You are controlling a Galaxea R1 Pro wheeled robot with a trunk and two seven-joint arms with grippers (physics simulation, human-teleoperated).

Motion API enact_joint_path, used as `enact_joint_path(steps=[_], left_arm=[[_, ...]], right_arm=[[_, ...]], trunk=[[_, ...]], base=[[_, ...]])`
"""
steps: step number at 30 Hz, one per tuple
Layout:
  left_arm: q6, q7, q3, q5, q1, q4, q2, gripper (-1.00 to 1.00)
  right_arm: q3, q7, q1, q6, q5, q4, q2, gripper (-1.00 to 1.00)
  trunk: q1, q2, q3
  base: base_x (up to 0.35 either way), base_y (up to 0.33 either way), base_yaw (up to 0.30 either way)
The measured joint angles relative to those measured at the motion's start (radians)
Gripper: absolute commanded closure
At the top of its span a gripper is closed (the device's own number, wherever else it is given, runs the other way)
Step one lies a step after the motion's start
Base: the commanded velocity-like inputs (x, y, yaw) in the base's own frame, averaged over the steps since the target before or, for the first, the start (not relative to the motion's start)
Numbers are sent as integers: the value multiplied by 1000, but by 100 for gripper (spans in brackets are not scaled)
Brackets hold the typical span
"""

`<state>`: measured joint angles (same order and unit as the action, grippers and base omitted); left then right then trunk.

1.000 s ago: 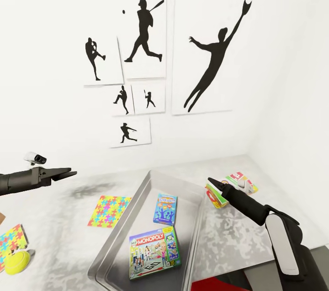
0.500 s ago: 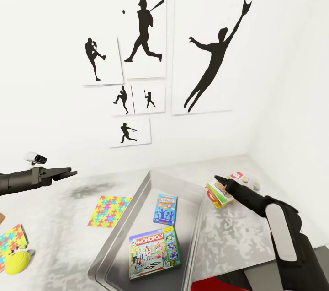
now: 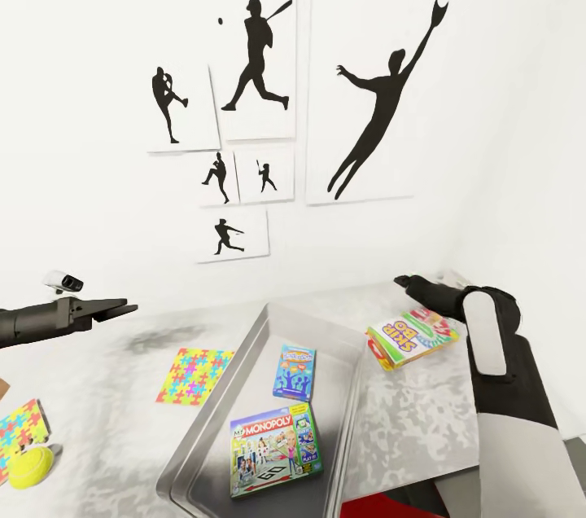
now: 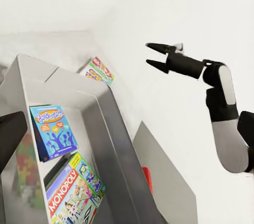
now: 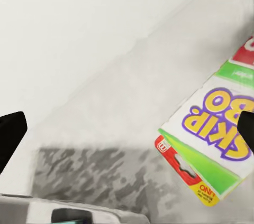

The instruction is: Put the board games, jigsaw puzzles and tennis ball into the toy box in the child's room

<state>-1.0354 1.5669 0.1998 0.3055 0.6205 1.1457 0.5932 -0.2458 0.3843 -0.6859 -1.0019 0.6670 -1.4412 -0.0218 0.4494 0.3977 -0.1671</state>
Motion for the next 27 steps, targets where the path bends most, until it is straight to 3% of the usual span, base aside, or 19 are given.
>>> enact_joint_path(steps=[5,10,15,20,27], left_arm=[[0,0,0,0,0,0,0,-100],[1,0,0,0,0,0,0,-100],[1,0,1,0,0,0,1,-100],[1,0,2,1,0,1,1,-100],[0,0,1,2,0,3,1,-100]], right_arm=[[5,129,-124,-19,-1,181,-3,-100],[18,161,-204,-17,-2,326,-5,-100],[47,170,-224,-15,-7,362,-19,-100],[61,174,-229,-13,-6,371,-45,-100],[69,174,-229,-11,-7,377,-59,-100]], trunk=[[0,0,0],[0,0,0],[0,0,0],[0,0,0],[0,0,0]], base=[[0,0,0],[0,0,0],[0,0,0],[0,0,0],[0,0,0]])
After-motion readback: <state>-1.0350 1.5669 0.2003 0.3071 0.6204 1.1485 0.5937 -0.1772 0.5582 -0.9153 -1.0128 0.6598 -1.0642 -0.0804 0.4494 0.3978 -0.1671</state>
